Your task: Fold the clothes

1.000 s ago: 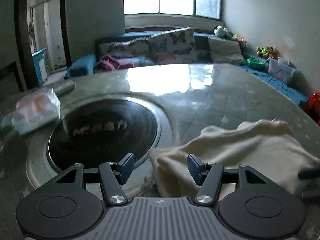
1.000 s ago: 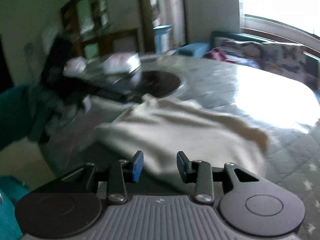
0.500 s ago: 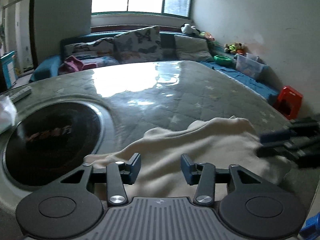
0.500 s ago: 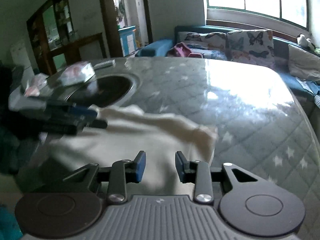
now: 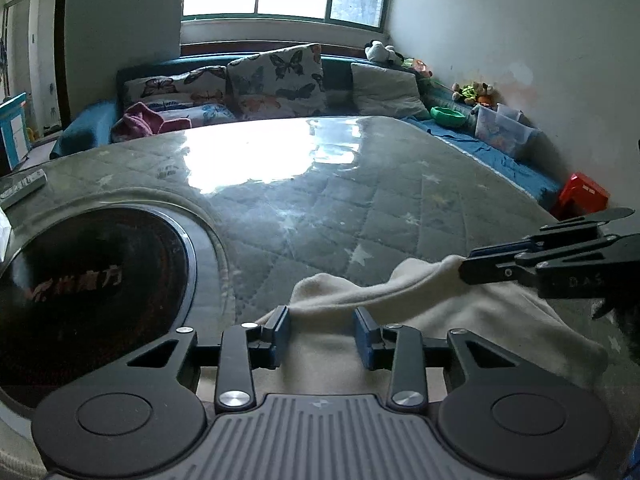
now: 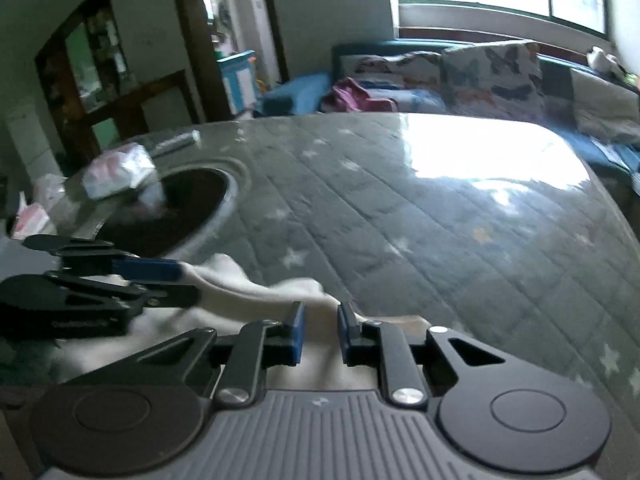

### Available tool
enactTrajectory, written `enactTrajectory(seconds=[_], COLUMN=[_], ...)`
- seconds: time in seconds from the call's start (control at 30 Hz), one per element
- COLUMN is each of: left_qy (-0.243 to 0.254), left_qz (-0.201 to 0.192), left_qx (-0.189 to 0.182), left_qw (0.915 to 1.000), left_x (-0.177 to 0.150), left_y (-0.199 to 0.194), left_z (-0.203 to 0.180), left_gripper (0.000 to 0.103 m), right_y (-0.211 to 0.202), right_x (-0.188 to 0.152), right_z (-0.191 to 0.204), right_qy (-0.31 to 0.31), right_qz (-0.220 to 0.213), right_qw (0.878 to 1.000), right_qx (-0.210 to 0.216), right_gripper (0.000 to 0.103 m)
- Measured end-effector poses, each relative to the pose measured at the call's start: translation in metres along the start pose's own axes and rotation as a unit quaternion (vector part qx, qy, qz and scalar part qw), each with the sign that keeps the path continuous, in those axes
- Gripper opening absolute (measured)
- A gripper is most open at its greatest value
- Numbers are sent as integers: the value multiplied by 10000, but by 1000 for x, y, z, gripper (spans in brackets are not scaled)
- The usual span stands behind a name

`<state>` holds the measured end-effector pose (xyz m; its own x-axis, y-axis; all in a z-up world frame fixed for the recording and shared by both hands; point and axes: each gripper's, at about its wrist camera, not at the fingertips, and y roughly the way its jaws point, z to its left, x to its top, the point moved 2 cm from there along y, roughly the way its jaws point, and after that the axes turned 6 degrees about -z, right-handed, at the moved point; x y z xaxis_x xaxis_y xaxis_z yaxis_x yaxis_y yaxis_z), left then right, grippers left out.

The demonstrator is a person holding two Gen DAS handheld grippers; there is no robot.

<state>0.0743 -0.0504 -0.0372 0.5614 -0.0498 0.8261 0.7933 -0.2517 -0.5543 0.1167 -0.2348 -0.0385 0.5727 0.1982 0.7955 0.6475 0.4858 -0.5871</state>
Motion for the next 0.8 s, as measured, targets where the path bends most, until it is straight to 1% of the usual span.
enactTrajectory(seconds=[0.07, 0.17, 0.23, 0.37, 0.47, 0.5, 0.57, 0.63, 0.7, 0.8], left_qy=[-31, 57, -1, 5, -57, -84, -128, -126, -45, 110], left_qz=[18, 3, -12, -51, -33, -39, -70, -106, -139, -207], left_qx=[9, 82, 70, 104, 132, 139, 169, 179, 161, 133], left_qw=[10000, 9999, 10000, 9999, 9999, 9999, 9997, 9997, 9998, 9996], left_x=[0, 1, 2, 3, 3, 3, 4, 3, 1, -6], left_y=[4, 6, 4, 2, 6, 6, 1, -9, -21, -40], left_z=[0, 0, 1, 2, 4, 4, 6, 9, 10, 6], left_gripper=[37, 38, 38, 38, 39, 39, 39, 39, 39, 39], right_y=[6, 20, 20, 10, 15, 18, 25, 17, 9, -7], right_x=[2, 2, 4, 7, 3, 1, -2, -3, -4, -12], right_z=[1, 6, 9, 23, 33, 34, 37, 43, 48, 63], right_qy=[-27, -126, -261, -465, -623, -666, -752, -833, -916, -1132], right_qz=[11, 72, 12, -165, -71, -37, 28, -19, -62, -16], right_qw=[10000, 9999, 9996, 9987, 9980, 9978, 9971, 9965, 9958, 9935], right_qx=[11, -57, -139, -90, -19, -64, -147, -99, -49, 93], right_gripper=[16, 17, 17, 17, 18, 19, 20, 23, 24, 26])
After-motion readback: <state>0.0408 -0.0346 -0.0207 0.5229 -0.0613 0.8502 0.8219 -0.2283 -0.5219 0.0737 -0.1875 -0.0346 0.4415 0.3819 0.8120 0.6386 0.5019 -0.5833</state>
